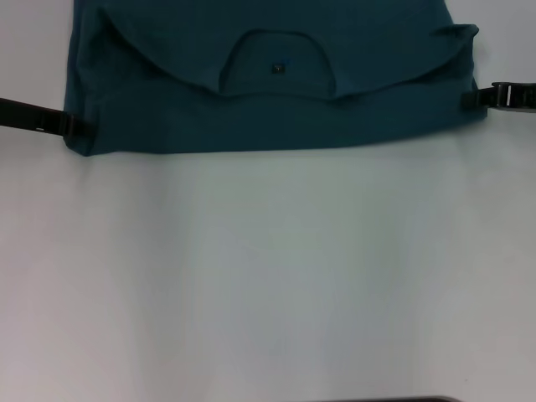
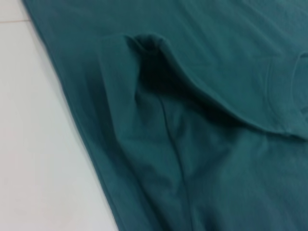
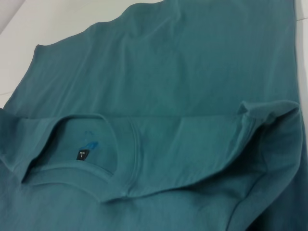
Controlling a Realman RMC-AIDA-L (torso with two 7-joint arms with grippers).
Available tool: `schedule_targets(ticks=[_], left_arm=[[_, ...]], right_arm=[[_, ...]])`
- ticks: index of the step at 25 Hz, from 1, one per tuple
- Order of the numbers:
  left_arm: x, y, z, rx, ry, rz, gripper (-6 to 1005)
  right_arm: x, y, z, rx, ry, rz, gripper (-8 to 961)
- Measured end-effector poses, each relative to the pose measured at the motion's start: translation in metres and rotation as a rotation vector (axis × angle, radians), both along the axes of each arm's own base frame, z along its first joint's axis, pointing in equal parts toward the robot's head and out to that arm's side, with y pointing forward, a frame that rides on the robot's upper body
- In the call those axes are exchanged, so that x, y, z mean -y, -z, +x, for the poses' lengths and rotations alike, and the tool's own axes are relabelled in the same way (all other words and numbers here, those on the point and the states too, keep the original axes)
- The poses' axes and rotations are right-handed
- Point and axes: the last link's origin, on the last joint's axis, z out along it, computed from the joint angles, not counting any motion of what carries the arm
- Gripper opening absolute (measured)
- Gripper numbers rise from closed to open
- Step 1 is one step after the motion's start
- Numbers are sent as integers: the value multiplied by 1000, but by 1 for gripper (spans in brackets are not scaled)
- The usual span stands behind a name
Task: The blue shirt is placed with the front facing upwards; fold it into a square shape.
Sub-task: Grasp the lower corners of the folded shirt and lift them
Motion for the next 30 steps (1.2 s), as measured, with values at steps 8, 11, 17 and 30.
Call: schedule_targets(ticks=[8, 11, 17, 30], left_arm=[[0, 1, -1, -5, 0, -1, 265], [1, 1, -1, -4, -1, -3, 379], [3, 2, -2, -3, 0, -13, 506], [6, 5, 4, 5, 31, -62, 540]], right_arm=[[0, -1, 0, 0, 1, 1, 36], [0, -1, 0, 0, 2, 1, 37], [0, -1, 0, 0, 3, 1, 37], [0, -2, 0, 0, 3, 2, 36]])
